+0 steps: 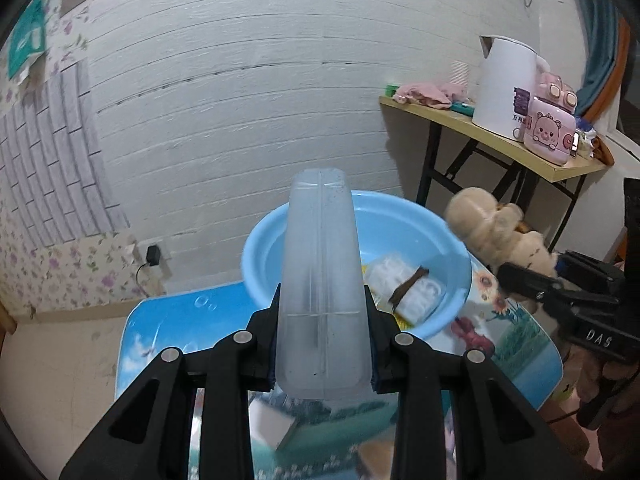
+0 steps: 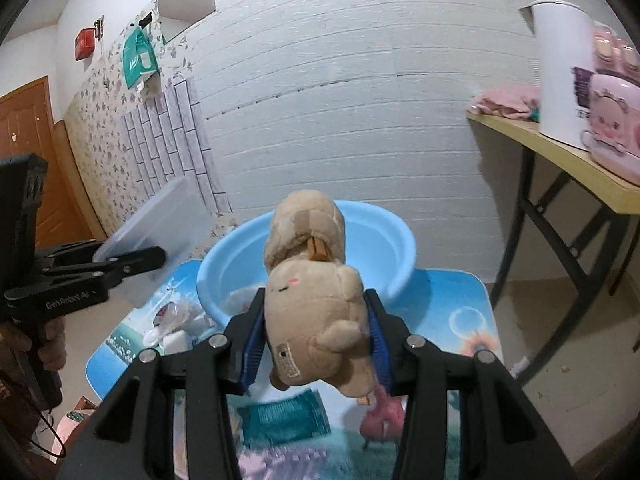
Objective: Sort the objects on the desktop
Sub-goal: 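Carry the plush toy and clear container into the blue basin and release both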
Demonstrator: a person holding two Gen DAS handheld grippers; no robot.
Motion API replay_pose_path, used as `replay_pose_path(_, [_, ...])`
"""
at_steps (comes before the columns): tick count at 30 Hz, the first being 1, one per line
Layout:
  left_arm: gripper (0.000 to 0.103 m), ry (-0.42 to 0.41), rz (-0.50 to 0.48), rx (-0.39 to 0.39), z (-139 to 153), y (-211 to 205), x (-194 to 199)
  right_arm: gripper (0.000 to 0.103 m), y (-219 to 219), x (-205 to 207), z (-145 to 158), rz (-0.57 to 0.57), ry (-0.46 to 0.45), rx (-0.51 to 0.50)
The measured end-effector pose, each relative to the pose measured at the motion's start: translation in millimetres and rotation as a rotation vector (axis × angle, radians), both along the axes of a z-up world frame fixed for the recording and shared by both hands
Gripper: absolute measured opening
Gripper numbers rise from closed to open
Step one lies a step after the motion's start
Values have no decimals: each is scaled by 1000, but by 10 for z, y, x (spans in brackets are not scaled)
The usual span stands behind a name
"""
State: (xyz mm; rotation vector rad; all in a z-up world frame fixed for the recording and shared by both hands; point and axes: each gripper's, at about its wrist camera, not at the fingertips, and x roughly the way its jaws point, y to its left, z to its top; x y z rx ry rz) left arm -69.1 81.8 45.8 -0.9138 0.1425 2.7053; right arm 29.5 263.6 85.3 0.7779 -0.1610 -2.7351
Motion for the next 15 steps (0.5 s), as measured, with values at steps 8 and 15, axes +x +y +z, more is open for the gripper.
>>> replay_pose_path(8, [31, -29, -46, -17, -130, 266, -426, 44, -6, -424, -94, 9, -34, -2])
replay_pose_path(15, [34, -6, -62, -10, -126, 346, -640, 44, -23, -749, -167, 5, -49, 7])
